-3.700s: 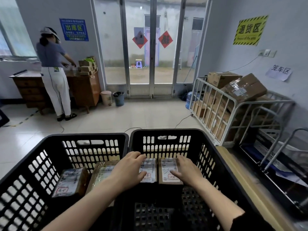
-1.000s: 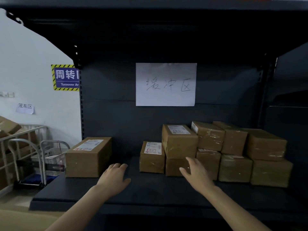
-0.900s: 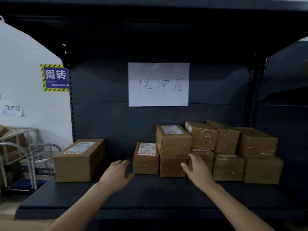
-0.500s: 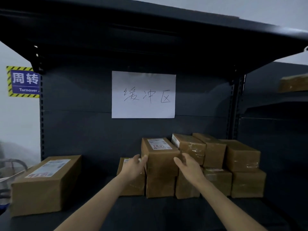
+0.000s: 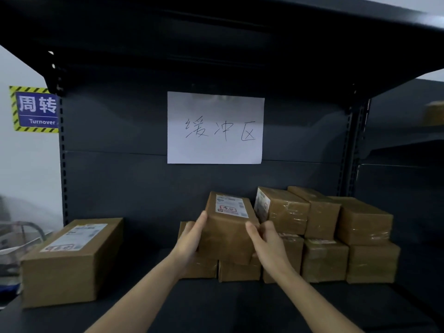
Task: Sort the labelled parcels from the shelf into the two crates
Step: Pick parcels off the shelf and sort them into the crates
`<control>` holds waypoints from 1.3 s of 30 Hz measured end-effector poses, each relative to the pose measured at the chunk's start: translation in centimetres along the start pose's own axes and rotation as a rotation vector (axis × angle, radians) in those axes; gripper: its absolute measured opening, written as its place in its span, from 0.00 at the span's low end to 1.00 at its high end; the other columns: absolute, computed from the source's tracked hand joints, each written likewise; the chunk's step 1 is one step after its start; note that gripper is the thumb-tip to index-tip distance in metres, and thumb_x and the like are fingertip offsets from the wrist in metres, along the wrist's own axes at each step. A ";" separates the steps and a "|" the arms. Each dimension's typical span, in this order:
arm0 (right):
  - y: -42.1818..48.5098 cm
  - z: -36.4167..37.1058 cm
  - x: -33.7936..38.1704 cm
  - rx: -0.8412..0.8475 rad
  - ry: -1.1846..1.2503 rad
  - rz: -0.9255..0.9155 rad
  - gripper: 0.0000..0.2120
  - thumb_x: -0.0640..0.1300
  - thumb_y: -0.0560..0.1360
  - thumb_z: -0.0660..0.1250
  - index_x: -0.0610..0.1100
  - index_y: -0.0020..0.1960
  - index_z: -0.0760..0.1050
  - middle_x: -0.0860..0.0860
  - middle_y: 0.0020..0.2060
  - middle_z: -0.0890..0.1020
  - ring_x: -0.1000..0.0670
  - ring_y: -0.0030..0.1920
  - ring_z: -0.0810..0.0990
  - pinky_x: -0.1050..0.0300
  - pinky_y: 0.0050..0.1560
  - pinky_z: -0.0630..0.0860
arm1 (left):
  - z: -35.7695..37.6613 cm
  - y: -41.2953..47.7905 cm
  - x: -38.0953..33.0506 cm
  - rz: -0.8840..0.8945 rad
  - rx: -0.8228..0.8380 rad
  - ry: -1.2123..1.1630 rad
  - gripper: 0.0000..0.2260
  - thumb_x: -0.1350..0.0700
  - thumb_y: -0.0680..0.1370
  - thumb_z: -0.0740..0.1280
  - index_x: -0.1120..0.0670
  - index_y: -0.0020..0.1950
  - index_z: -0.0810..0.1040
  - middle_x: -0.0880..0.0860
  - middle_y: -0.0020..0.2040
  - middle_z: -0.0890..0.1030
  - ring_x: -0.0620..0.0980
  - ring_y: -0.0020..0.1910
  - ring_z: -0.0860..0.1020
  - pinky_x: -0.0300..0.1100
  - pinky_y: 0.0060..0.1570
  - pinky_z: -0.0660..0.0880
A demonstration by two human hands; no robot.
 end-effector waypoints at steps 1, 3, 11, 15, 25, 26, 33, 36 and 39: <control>-0.5 0.6 0.4 0.003 0.012 -0.016 0.12 0.55 0.77 0.60 0.46 0.49 0.68 0.53 0.46 0.77 0.58 0.46 0.76 0.57 0.47 0.77 | -1.0 -0.1 -0.1 0.030 -0.038 -0.021 0.29 0.33 0.71 0.60 0.49 0.66 0.67 0.52 0.62 0.74 0.53 0.60 0.74 0.55 0.64 0.70; -1.4 2.1 1.3 0.013 0.040 -0.056 0.11 0.55 0.77 0.60 0.47 0.46 0.68 0.53 0.45 0.77 0.56 0.47 0.78 0.52 0.49 0.79 | -3.0 -0.9 -0.6 0.100 -0.111 -0.038 0.23 0.34 0.72 0.61 0.48 0.59 0.69 0.52 0.57 0.76 0.52 0.55 0.75 0.55 0.60 0.72; -3.6 9.7 2.8 0.145 0.108 -0.118 0.09 0.53 0.75 0.65 0.49 0.46 0.68 0.55 0.45 0.79 0.57 0.46 0.79 0.57 0.46 0.80 | -11.9 -5.8 -1.5 0.301 -0.257 -0.051 0.25 0.39 0.57 0.67 0.52 0.48 0.74 0.54 0.44 0.77 0.55 0.49 0.75 0.54 0.52 0.70; -5.0 14.5 2.7 0.336 0.133 -0.101 0.19 0.49 0.73 0.70 0.54 0.58 0.65 0.61 0.55 0.75 0.66 0.52 0.74 0.70 0.50 0.73 | -15.5 -7.5 0.4 0.264 -0.207 0.064 0.37 0.42 0.56 0.70 0.50 0.63 0.69 0.52 0.59 0.77 0.52 0.58 0.75 0.54 0.62 0.70; -6.6 20.2 -0.1 0.514 -0.134 -0.106 0.36 0.40 0.73 0.69 0.49 0.75 0.53 0.52 0.69 0.69 0.56 0.70 0.66 0.60 0.68 0.64 | -17.6 -9.5 4.8 0.268 -0.231 0.559 0.41 0.60 0.69 0.73 0.41 0.72 0.52 0.44 0.66 0.70 0.44 0.67 0.69 0.49 0.66 0.70; -6.5 20.2 -0.1 0.513 -0.154 -0.119 0.36 0.40 0.73 0.69 0.49 0.75 0.54 0.52 0.69 0.70 0.56 0.69 0.67 0.62 0.67 0.65 | -17.4 -9.4 4.7 0.281 -0.251 0.600 0.41 0.63 0.70 0.72 0.42 0.73 0.51 0.43 0.65 0.70 0.42 0.66 0.68 0.47 0.66 0.70; -6.1 20.0 -1.3 0.586 -0.305 -0.151 0.32 0.43 0.75 0.66 0.49 0.75 0.55 0.52 0.71 0.66 0.54 0.72 0.64 0.59 0.71 0.61 | -16.7 -7.5 4.8 0.222 -0.327 0.759 0.37 0.64 0.73 0.68 0.51 0.75 0.50 0.51 0.69 0.70 0.50 0.68 0.69 0.45 0.65 0.68; -5.3 18.7 -1.4 0.534 -0.320 -0.159 0.31 0.44 0.77 0.64 0.48 0.76 0.55 0.52 0.73 0.64 0.53 0.73 0.61 0.57 0.72 0.60 | -16.4 -6.8 5.2 0.172 -0.336 0.713 0.33 0.62 0.76 0.66 0.53 0.75 0.51 0.54 0.68 0.72 0.53 0.67 0.71 0.45 0.64 0.68; -4.0 16.0 -1.2 0.416 -0.321 -0.188 0.28 0.45 0.78 0.63 0.47 0.75 0.57 0.51 0.73 0.65 0.53 0.73 0.62 0.56 0.72 0.62 | -16.6 -6.4 5.6 0.131 -0.362 0.670 0.29 0.59 0.77 0.65 0.55 0.74 0.54 0.54 0.66 0.74 0.54 0.65 0.72 0.46 0.62 0.69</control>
Point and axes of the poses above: each hand's wrist, its own y-axis towards the middle knuckle, its own z-axis out of the palm, x = y × z, the point moved 9 cm from there along y, towards the middle knuckle
